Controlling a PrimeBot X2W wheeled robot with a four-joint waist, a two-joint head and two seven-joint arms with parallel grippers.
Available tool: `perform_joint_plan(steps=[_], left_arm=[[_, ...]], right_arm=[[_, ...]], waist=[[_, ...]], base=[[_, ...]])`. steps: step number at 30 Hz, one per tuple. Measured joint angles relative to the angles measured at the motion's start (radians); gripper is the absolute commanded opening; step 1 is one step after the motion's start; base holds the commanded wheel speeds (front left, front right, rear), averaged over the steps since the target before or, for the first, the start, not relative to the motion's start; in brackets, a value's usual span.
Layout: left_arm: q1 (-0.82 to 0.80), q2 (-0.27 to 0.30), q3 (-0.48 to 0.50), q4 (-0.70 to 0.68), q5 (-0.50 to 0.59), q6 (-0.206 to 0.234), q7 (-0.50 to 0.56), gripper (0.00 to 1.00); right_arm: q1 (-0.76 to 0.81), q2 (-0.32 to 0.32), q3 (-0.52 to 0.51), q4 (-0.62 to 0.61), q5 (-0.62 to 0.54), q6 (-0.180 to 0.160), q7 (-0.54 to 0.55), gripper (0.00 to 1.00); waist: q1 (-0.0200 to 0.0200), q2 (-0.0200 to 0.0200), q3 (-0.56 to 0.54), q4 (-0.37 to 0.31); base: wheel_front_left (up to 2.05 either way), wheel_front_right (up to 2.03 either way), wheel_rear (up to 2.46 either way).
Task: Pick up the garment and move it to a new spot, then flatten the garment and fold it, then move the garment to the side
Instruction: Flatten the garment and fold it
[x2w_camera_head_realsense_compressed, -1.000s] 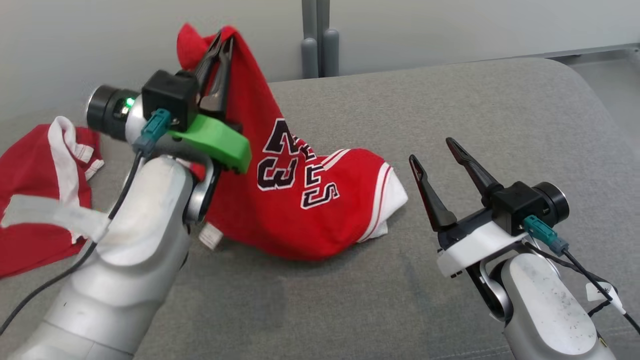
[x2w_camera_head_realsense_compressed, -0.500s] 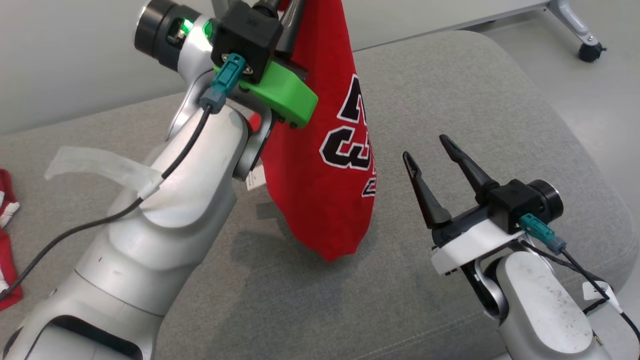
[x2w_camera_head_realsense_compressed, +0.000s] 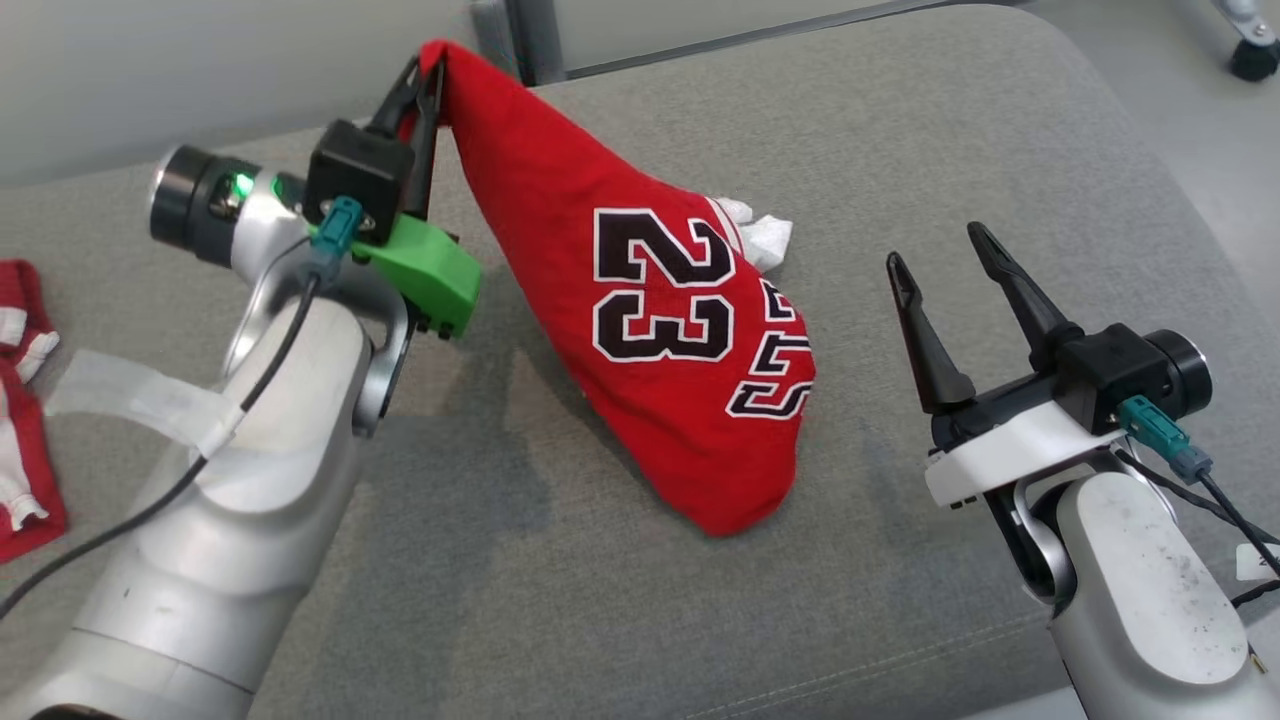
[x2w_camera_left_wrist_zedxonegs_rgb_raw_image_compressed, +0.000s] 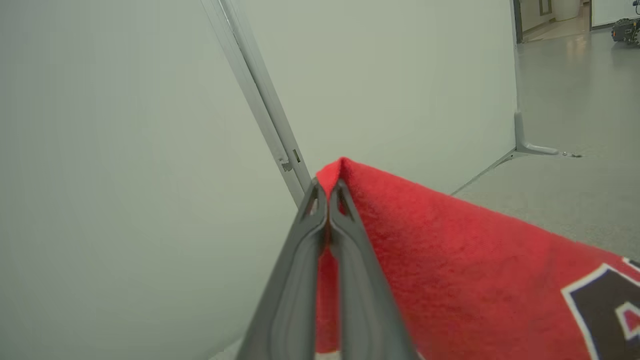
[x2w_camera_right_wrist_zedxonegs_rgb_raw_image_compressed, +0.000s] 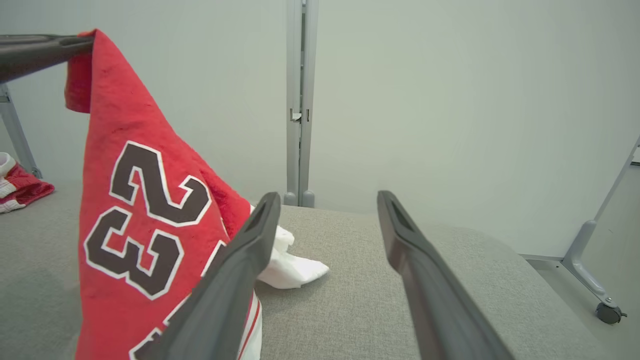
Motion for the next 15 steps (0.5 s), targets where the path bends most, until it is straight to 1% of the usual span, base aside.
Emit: perform_joint_plan(steps=[4,8,12,15], left_arm=[[0.090,-0.002,-0.019,0.011,0.008,0.000,0.000,0.00],[0.170,0.001,0.017,0.021,0.008,0.000,-0.001,0.00],[0.252,0.010,0.052,0.027,-0.006,0.000,-0.009,0.00],[0.323,0.004,0.057,0.032,-0.016,0.000,-0.010,0.00]], right_arm=[[-0.001,-0.005,-0.002,0.015,0.000,0.001,0.000,1.00],[-0.001,-0.007,-0.001,0.049,0.002,0.003,0.000,1.00],[-0.007,-0.028,-0.010,0.107,0.021,0.008,0.000,1.00],[-0.025,-0.046,-0.053,0.154,0.062,0.012,0.001,1.00]], waist=[[0.0000,0.0000,0.006,0.052],[0.0000,0.0000,0.009,0.100],[0.0000,0.0000,0.010,0.137],[0.0000,0.0000,0.013,0.160]], base=[[0.00,0.00,0.00],[0.00,0.00,0.00],[0.00,0.00,0.00],[0.00,0.00,0.00]])
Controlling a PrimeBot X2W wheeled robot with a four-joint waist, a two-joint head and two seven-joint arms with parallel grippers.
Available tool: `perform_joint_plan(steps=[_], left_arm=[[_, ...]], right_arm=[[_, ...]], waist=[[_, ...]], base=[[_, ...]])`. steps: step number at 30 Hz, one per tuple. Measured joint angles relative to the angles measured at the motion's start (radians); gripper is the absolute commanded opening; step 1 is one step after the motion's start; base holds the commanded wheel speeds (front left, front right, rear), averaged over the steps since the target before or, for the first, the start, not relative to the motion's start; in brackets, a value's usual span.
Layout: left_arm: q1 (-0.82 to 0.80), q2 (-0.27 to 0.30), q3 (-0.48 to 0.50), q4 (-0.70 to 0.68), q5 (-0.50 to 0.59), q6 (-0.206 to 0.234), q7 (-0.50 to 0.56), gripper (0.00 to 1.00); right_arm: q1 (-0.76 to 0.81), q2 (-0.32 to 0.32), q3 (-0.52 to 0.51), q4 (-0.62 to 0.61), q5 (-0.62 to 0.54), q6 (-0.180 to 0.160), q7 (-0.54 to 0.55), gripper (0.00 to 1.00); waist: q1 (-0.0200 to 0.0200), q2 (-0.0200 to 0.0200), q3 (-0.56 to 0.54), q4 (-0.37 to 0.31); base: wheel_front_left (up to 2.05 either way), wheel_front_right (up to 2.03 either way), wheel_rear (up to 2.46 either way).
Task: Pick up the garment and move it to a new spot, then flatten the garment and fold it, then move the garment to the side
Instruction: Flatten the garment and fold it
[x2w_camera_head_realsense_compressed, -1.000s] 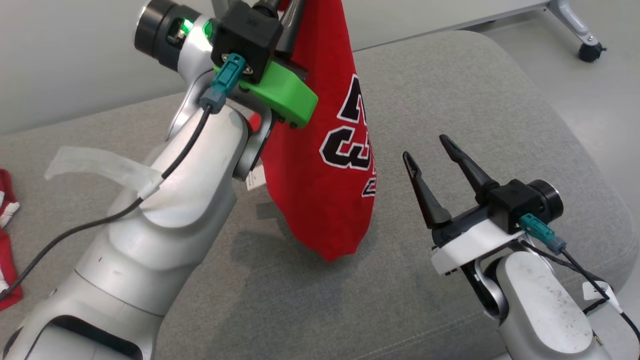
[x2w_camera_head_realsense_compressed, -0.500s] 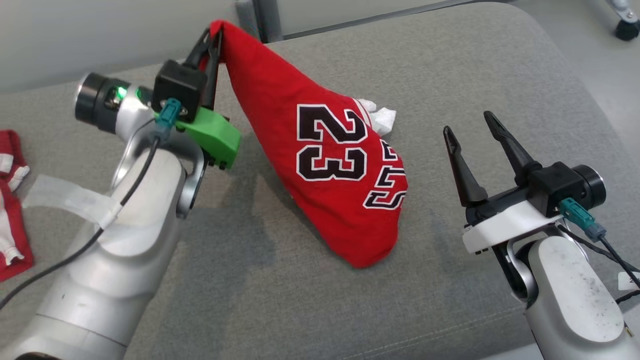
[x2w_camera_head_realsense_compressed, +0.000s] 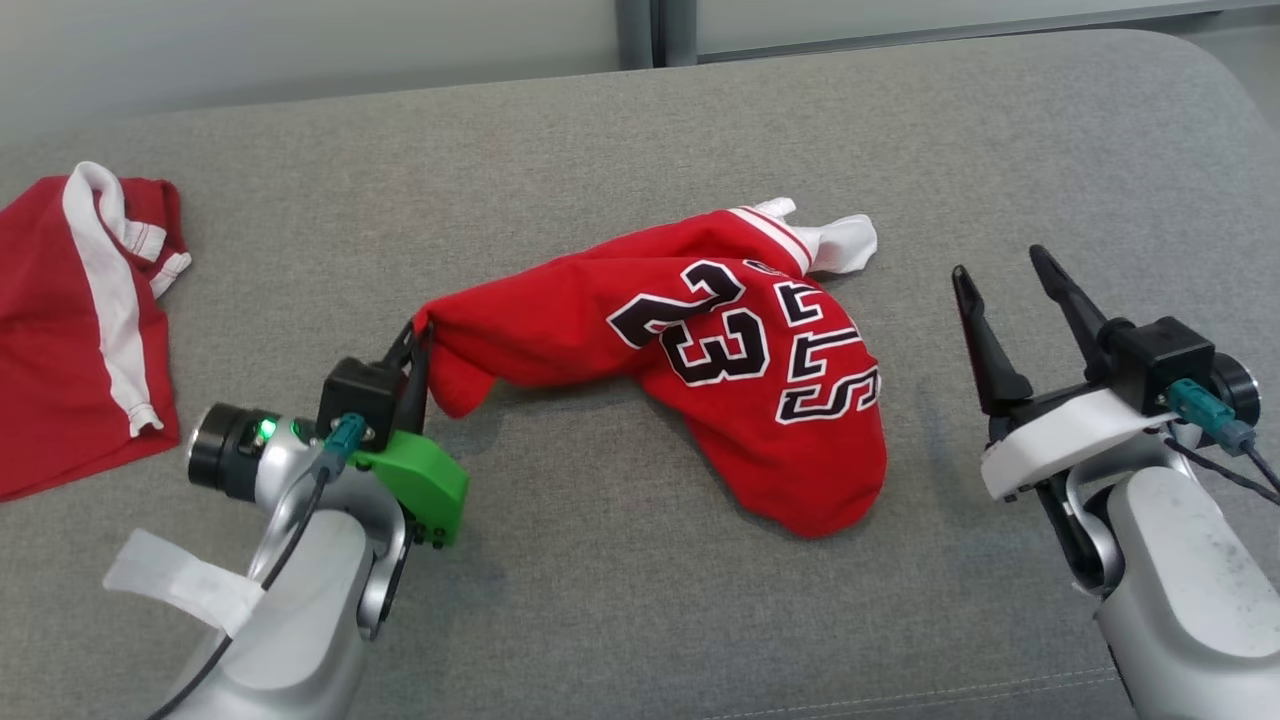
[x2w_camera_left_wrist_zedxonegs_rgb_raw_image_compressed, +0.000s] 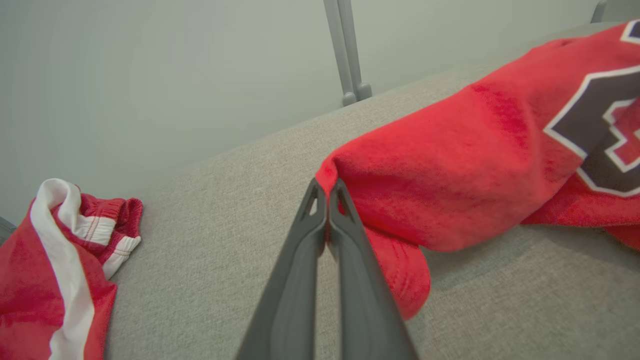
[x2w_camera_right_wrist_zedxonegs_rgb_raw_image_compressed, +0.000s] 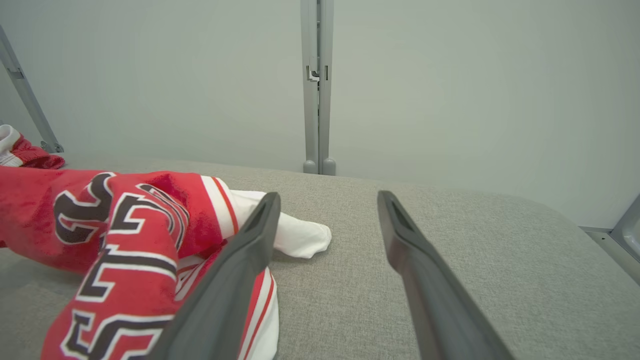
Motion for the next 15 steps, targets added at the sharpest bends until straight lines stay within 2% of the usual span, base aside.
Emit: perform_joint_plan(steps=[3,8,15], left_arm=[[0.048,-0.012,-0.013,0.002,-0.001,0.000,0.000,0.00],[0.076,-0.068,-0.060,-0.014,-0.004,0.000,-0.001,0.00],[0.077,-0.084,-0.079,-0.072,-0.007,0.000,-0.009,0.00]], right_arm=[[-0.029,-0.021,-0.035,0.050,0.037,0.008,0.025,1.00],[-0.092,-0.049,-0.064,0.141,0.087,0.018,0.090,1.00],[-0.189,-0.066,-0.073,0.239,0.164,0.027,0.193,1.00]], waist=[[0.0000,0.0000,0.005,0.023],[0.0000,0.0000,0.017,0.066],[0.0000,0.0000,0.036,0.126]], base=[[0.00,0.00,0.00],[0.00,0.00,0.00],[0.00,0.00,0.00]])
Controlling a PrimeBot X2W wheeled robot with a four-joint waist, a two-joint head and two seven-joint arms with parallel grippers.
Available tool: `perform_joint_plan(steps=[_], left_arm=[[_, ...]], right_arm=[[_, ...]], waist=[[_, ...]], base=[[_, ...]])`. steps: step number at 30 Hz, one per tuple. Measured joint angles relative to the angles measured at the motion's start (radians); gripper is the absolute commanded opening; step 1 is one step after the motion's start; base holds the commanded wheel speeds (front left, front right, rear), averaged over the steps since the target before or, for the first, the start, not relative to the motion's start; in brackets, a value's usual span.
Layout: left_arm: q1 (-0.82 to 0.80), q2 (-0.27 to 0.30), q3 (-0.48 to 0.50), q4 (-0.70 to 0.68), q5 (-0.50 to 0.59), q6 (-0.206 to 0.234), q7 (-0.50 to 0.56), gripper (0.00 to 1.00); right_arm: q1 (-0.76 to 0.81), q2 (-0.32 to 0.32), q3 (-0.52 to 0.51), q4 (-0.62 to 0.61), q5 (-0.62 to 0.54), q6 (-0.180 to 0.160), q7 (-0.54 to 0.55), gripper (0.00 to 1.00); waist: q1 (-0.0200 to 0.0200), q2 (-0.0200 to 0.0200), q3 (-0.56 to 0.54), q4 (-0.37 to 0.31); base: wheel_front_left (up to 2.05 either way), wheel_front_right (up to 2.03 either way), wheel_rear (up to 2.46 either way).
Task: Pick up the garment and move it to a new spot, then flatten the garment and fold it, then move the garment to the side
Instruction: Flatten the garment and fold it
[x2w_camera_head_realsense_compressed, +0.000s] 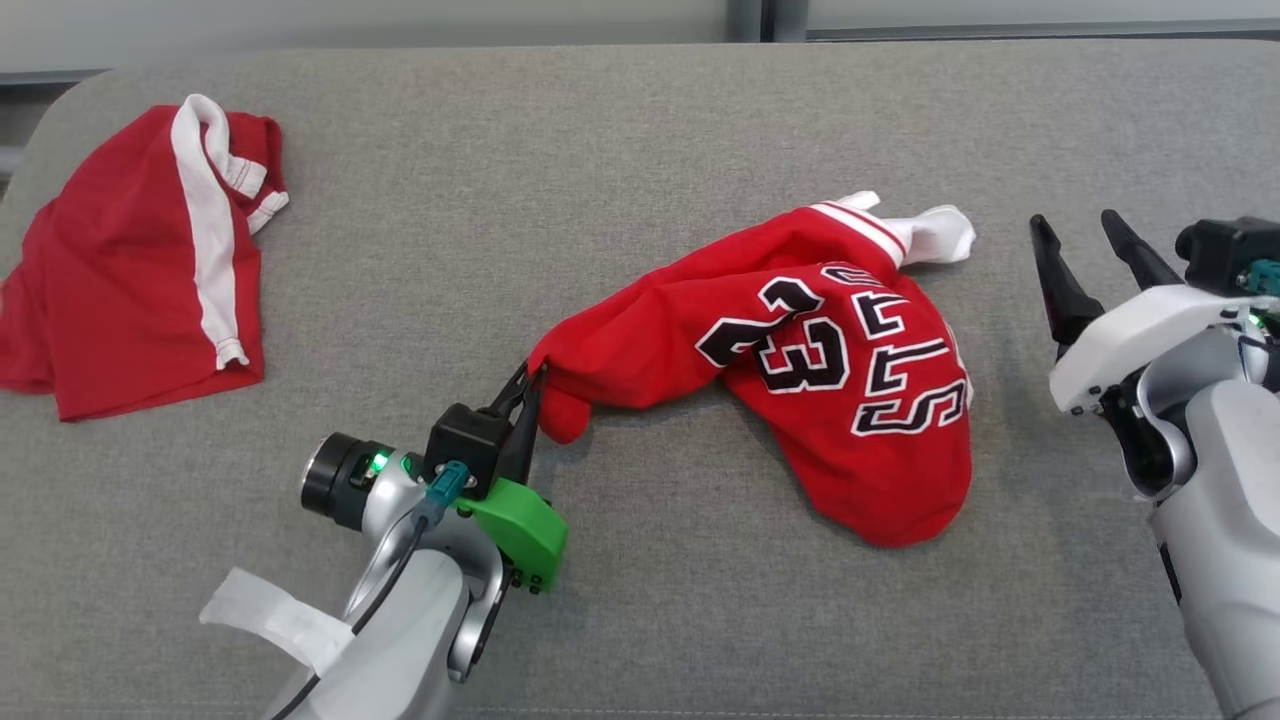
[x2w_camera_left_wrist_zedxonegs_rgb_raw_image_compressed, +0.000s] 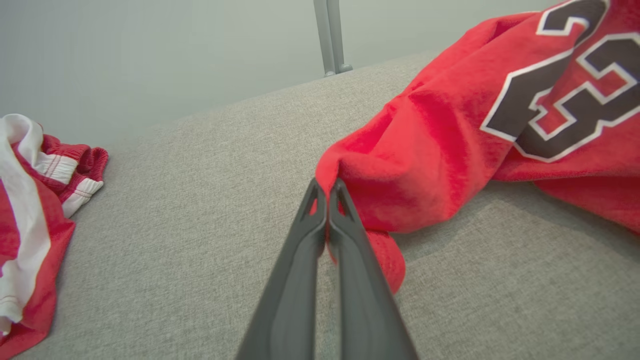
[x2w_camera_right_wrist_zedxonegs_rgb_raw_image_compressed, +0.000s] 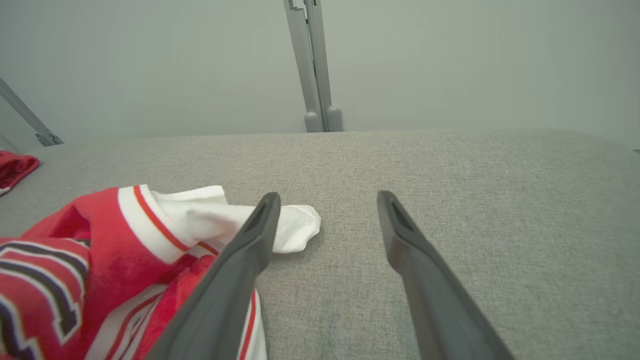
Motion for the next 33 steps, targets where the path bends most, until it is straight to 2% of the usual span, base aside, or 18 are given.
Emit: perform_joint_plan(steps=[7,15,22,23,26,29,30,31,33], left_arm=[[0.000,-0.009,-0.031,-0.058,0.000,-0.001,0.000,0.00],[0.000,-0.011,-0.056,-0.101,0.003,-0.001,0.000,0.00],[0.000,-0.013,-0.062,-0.146,0.010,-0.001,-0.003,0.00],[0.000,-0.013,-0.062,-0.150,0.010,-0.001,-0.003,0.00],[0.000,-0.014,-0.062,-0.153,0.010,-0.001,-0.003,0.00],[0.000,-0.014,-0.061,-0.157,0.010,-0.001,-0.003,0.00],[0.000,-0.014,-0.061,-0.158,0.010,-0.001,-0.003,0.00],[0.000,-0.014,-0.059,-0.160,0.010,-0.001,-0.003,0.00],[0.000,-0.014,-0.053,-0.162,0.010,-0.001,-0.003,0.00]], right_arm=[[-0.097,-0.018,-0.015,0.091,0.077,0.008,0.126,1.00],[-0.165,-0.036,-0.013,0.153,0.126,0.009,0.216,1.00],[-0.211,-0.056,0.060,0.180,0.157,0.009,0.289,1.00],[-0.215,-0.055,0.076,0.181,0.167,0.009,0.298,0.91],[-0.216,-0.056,0.113,0.183,0.200,0.009,0.320,0.54],[-0.218,-0.060,0.150,0.185,0.217,0.009,0.348,0.35],[-0.220,-0.064,0.161,0.185,0.225,0.009,0.354,0.35],[-0.228,-0.076,0.180,0.182,0.237,0.009,0.355,0.00],[-0.240,-0.086,0.195,0.175,0.239,0.009,0.346,0.00]], waist=[[0.0000,0.0000,0.039,0.043],[0.0000,0.0000,0.085,0.076],[0.0000,0.0000,0.124,0.095],[0.0000,0.0000,0.128,0.097],[0.0000,0.0000,0.136,0.101],[0.0000,0.0000,0.138,0.100],[0.0000,0.0000,0.139,0.099],[0.0001,0.0000,0.140,0.097],[0.0001,0.0000,0.140,0.093]], base=[[0.00,0.00,0.00],[0.00,0.00,0.00],[0.00,0.00,0.00],[0.00,0.00,0.00],[0.00,0.00,0.00],[0.00,0.00,0.00],[0.00,0.00,0.00],[0.00,0.00,0.00],[0.00,0.00,0.00]])
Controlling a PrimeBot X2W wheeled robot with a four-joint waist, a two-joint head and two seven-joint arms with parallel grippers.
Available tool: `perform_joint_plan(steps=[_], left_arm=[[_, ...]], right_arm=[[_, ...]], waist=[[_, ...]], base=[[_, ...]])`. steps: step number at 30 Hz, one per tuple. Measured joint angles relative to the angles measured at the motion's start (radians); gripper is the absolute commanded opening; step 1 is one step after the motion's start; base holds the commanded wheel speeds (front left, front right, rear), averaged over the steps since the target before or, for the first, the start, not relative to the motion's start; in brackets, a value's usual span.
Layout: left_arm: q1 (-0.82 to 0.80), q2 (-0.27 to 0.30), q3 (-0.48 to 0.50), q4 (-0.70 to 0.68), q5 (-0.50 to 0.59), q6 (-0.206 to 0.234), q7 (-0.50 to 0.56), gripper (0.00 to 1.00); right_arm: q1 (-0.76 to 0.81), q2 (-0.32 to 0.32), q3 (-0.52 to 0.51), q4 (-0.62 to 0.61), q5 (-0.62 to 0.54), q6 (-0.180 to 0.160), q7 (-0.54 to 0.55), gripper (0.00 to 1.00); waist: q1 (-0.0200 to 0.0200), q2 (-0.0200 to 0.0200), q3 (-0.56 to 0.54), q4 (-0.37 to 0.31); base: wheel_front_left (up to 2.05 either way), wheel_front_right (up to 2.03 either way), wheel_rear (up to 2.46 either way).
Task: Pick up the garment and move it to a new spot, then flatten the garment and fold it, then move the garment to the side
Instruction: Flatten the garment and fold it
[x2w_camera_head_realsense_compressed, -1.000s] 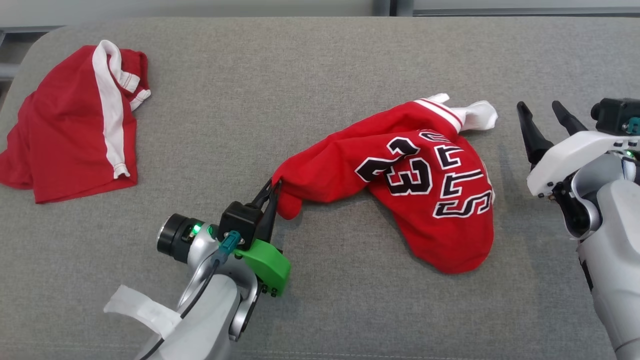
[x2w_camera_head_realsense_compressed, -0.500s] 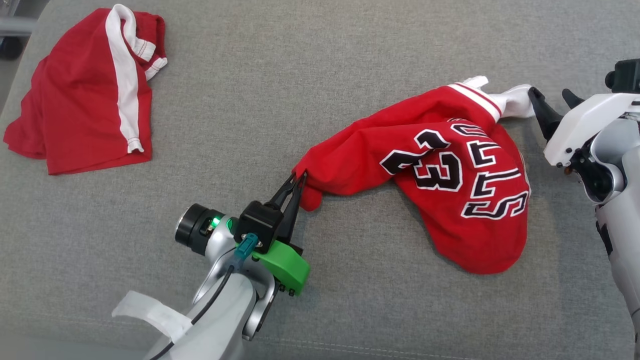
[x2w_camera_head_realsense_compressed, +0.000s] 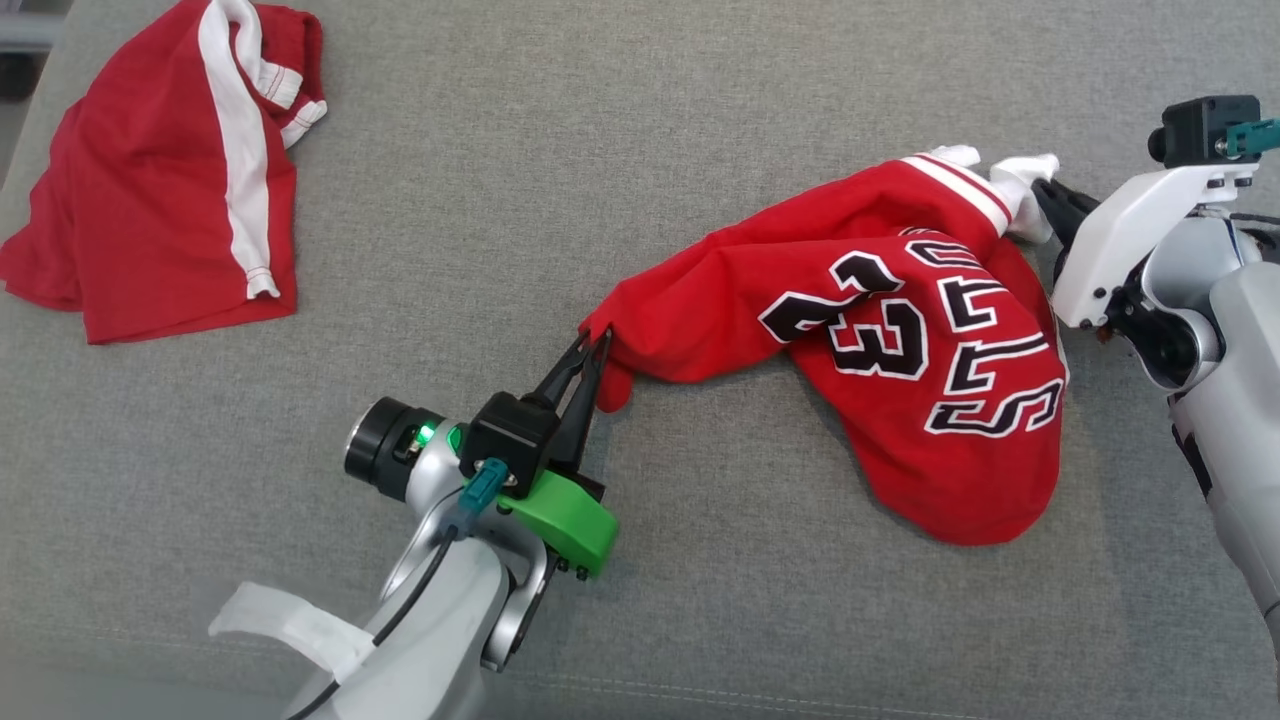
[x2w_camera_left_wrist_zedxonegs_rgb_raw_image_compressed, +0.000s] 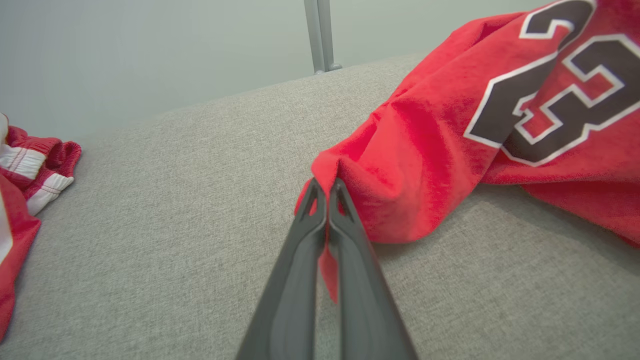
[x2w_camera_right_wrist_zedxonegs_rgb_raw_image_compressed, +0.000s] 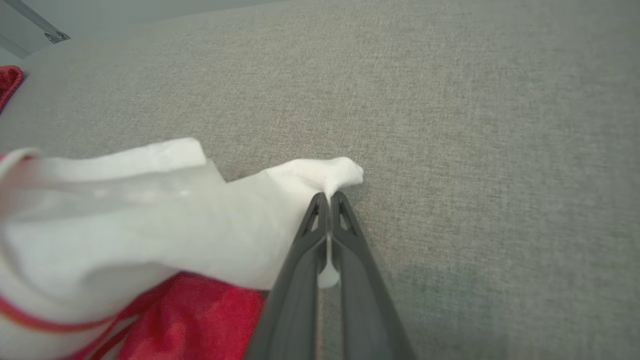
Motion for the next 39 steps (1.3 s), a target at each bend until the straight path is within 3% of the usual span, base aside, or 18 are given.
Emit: perform_joint_plan(steps=[14,24,36,39], left_arm=[[0.008,0.003,0.153,-0.043,-0.033,0.000,0.000,0.00],[-0.053,0.079,0.259,-0.129,0.002,0.001,0.000,0.00],[-0.052,0.134,0.386,-0.450,0.046,0.001,-0.006,0.00],[-0.041,0.148,0.395,-0.478,0.043,0.002,-0.009,0.00]], right_arm=[[-0.113,-0.030,0.080,-0.155,-0.005,0.000,-0.300,0.00],[-0.173,-0.064,0.070,-0.277,-0.045,0.001,-0.548,0.00],[-0.042,-0.087,-0.025,-0.592,-0.040,0.001,-0.553,0.00],[-0.025,-0.084,-0.048,-0.670,-0.009,0.001,-0.553,0.00]], waist=[[0.0000,0.0000,-0.032,-0.074],[0.0000,0.0000,-0.089,-0.156],[0.0000,0.0000,-0.209,-0.254],[0.0000,0.0000,-0.230,-0.280]], base=[[0.00,0.00,0.00],[0.00,0.00,0.00],[0.00,0.00,0.00],[0.00,0.00,0.00]])
